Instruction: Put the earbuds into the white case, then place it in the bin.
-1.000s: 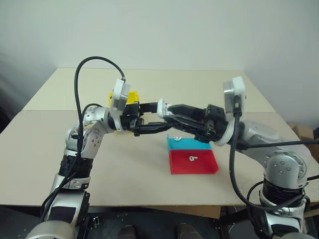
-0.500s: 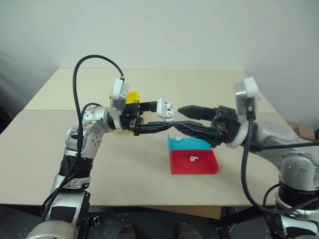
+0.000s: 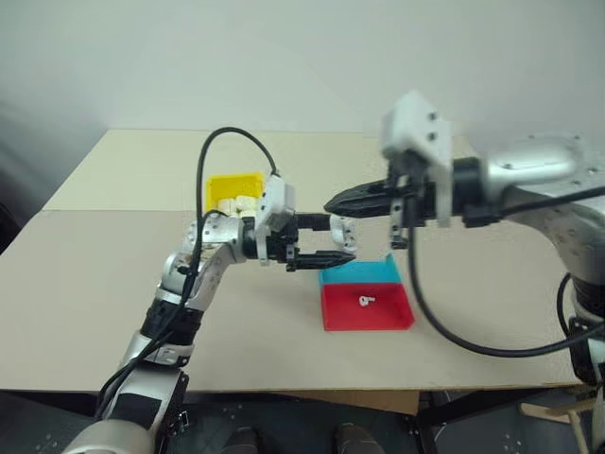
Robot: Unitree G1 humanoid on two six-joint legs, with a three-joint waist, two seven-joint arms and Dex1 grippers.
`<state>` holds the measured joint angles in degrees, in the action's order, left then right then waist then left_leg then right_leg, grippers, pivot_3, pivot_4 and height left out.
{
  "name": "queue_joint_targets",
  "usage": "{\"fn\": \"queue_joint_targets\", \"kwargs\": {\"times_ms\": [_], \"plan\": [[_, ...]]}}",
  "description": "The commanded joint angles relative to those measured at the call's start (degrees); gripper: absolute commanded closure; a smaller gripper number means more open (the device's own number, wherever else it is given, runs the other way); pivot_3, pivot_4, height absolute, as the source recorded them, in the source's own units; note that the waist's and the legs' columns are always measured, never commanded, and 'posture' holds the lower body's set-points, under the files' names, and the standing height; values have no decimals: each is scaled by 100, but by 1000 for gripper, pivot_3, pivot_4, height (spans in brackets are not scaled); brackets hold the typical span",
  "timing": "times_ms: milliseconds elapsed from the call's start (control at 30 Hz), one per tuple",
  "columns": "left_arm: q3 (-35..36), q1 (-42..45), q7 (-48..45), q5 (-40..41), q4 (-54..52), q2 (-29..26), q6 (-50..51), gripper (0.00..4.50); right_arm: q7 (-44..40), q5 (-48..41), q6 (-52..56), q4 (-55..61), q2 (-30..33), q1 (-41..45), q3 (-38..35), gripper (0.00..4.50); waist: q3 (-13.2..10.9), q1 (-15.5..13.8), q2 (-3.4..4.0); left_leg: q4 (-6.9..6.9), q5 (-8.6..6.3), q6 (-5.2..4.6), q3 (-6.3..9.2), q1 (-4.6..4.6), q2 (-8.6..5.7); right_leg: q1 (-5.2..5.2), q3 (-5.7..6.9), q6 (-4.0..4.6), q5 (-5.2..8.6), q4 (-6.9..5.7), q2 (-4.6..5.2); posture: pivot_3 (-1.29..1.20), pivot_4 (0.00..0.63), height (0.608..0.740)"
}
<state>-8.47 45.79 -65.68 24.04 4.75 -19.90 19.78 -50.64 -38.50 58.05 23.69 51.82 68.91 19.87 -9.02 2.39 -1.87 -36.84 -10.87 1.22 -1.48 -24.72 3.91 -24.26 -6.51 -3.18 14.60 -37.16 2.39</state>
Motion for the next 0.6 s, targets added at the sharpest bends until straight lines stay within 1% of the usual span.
{"fn": "queue_joint_targets", "kwargs": {"times_ms": [33,100,167,300,367,467,500,567,600], "plan": [[66,197,149,-100,-66,12,-168,1716,-385,754,-163,-173,-21,277,626,4446,0,-16,0,-1,0,0,0,-4,0,-1,2,0,0,3,0,0,150,740],[91,163,137,-104,-108,-24,-180,1716,-554,1125,-321,-228,34,274,843,4446,-2,-20,2,-3,0,0,-3,-7,-4,-3,-3,-1,0,3,4,0,150,740],[201,105,214,-46,-184,-27,-158,1716,-719,1300,-433,-301,137,182,805,4446,-3,-30,3,-5,0,0,2,-18,-2,-9,6,-1,-1,3,4,0,150,740],[401,-95,395,21,-373,-49,-258,1716,-822,1406,-374,-359,282,-46,426,4446,-3,-45,5,-8,0,0,2,-20,-4,-7,6,-1,-1,3,7,0,150,740],[502,-234,558,42,-537,-63,-247,1716,-696,1405,-235,-338,314,-226,161,4446,-3,-46,5,-8,0,0,5,-19,-2,-7,10,-1,-1,1,6,0,150,740],[636,-465,913,-20,-842,-75,-231,1716,-299,1178,-39,-241,64,-638,-583,4446,-3,-36,3,-10,0,0,6,-19,-3,-7,9,0,-2,-3,6,0,150,740],[701,-539,1150,-81,-965,-67,-189,1716,-103,962,167,-196,-139,-747,-989,4446,-3,-34,4,-10,0,0,10,-18,-1,-3,14,0,-3,0,5,0,150,740],[808,-650,1789,-384,-1113,-1,-206,1716,252,566,591,-113,-534,-954,-1727,4446,-3,-26,4,-12,0,0,9,-18,-2,-3,9,-1,-4,-3,6,0,150,740],[884,-686,2295,-626,-1163,64,-173,1716,350,344,677,3,-685,-1211,-2141,4446,-3,-35,5,-12,0,0,10,-18,-2,-2,9,-1,-4,-4,5,0,150,740]]}}
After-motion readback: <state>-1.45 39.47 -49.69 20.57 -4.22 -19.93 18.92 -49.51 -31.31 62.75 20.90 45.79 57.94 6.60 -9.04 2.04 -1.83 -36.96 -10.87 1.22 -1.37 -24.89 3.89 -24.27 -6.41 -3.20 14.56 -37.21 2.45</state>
